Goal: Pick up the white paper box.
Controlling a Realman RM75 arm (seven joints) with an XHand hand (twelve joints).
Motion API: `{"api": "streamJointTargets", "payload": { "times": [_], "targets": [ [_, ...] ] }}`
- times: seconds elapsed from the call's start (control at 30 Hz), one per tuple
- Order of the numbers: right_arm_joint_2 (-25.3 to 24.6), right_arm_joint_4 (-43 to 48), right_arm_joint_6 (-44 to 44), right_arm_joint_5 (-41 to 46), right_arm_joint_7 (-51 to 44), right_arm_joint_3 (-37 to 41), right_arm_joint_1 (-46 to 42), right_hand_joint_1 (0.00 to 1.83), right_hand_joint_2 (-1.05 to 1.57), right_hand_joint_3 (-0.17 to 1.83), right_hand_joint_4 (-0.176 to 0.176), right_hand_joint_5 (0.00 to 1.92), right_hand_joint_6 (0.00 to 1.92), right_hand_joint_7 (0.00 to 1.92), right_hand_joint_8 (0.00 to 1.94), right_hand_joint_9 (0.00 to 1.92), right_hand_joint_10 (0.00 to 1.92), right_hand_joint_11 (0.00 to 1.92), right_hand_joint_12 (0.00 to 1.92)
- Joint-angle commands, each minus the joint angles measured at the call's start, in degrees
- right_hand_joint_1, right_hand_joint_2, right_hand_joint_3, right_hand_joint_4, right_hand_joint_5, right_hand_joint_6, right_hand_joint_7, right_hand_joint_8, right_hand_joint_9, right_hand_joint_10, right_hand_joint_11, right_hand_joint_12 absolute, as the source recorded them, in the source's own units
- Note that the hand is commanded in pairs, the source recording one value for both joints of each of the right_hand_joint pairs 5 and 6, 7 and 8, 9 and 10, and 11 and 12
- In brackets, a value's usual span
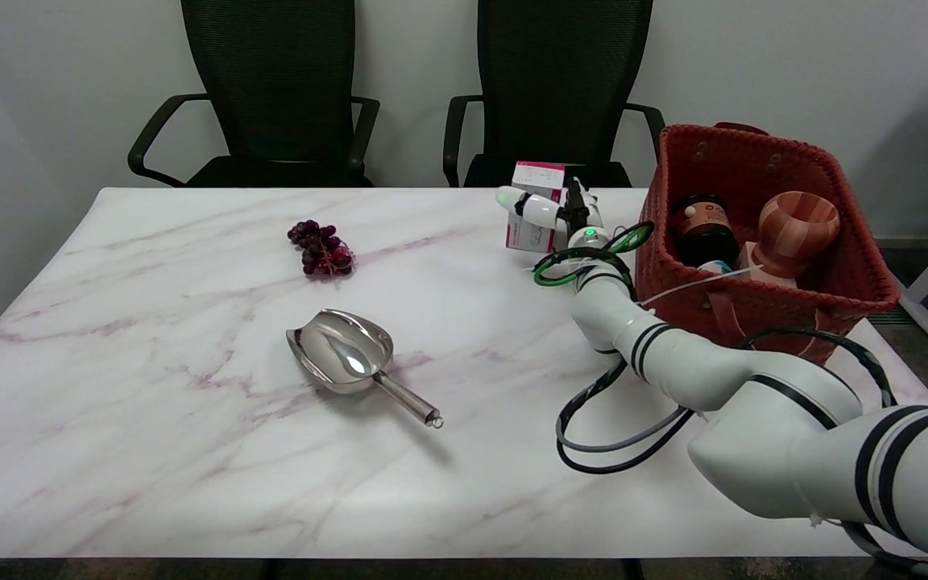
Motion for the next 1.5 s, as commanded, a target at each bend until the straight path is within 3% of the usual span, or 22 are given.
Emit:
{"api": "streamJointTargets", "payload": {
  "times": [0.03,0.6,0.8,0.83,0.9,0.97,1.17,1.5],
  "targets": [
    [-0.9,0.4,-1.0,-0.1,0.1,-1.1,0.5,1.14,0.37,0.42,0.0,0.0,0.0,0.0,0.0,0.0,0.0,0.0,0.0],
    [-1.0,0.2,-0.9,0.4,1.4,-1.1,0.2,1.14,0.53,0.31,0.0,0.0,0.0,0.0,0.0,0.0,0.0,0.0,0.0],
    [-1.0,0.2,-0.9,0.4,1.8,-0.8,0.2,1.14,0.64,0.26,0.0,0.02,0.02,0.2,0.2,0.1,0.1,0.0,0.0],
    [-1.0,0.2,-0.9,0.5,1.8,-0.7,0.2,1.14,0.65,0.26,0.0,0.09,0.09,0.25,0.25,0.12,0.12,0.0,0.0],
    [-1.0,0.2,-0.9,0.5,1.8,-0.7,0.2,1.14,0.72,0.24,0.0,0.66,0.66,0.68,0.68,0.31,0.31,0.0,0.0],
    [-1.0,0.2,-0.8,0.5,1.8,-0.7,0.2,1.12,0.78,0.25,0.0,0.76,0.76,0.83,0.83,0.51,0.51,0.0,0.0],
    [-1.0,0.2,-0.7,0.5,2.0,-0.7,0.2,1.17,1.0,0.49,0.0,0.95,0.95,1.04,1.04,0.88,0.88,0.54,0.54],
    [-1.0,3.6,0.4,-0.1,4.4,-1.2,-0.9,1.2,1.04,0.52,0.0,0.94,0.94,1.1,1.1,0.98,0.98,0.84,0.84]
  ]
}}
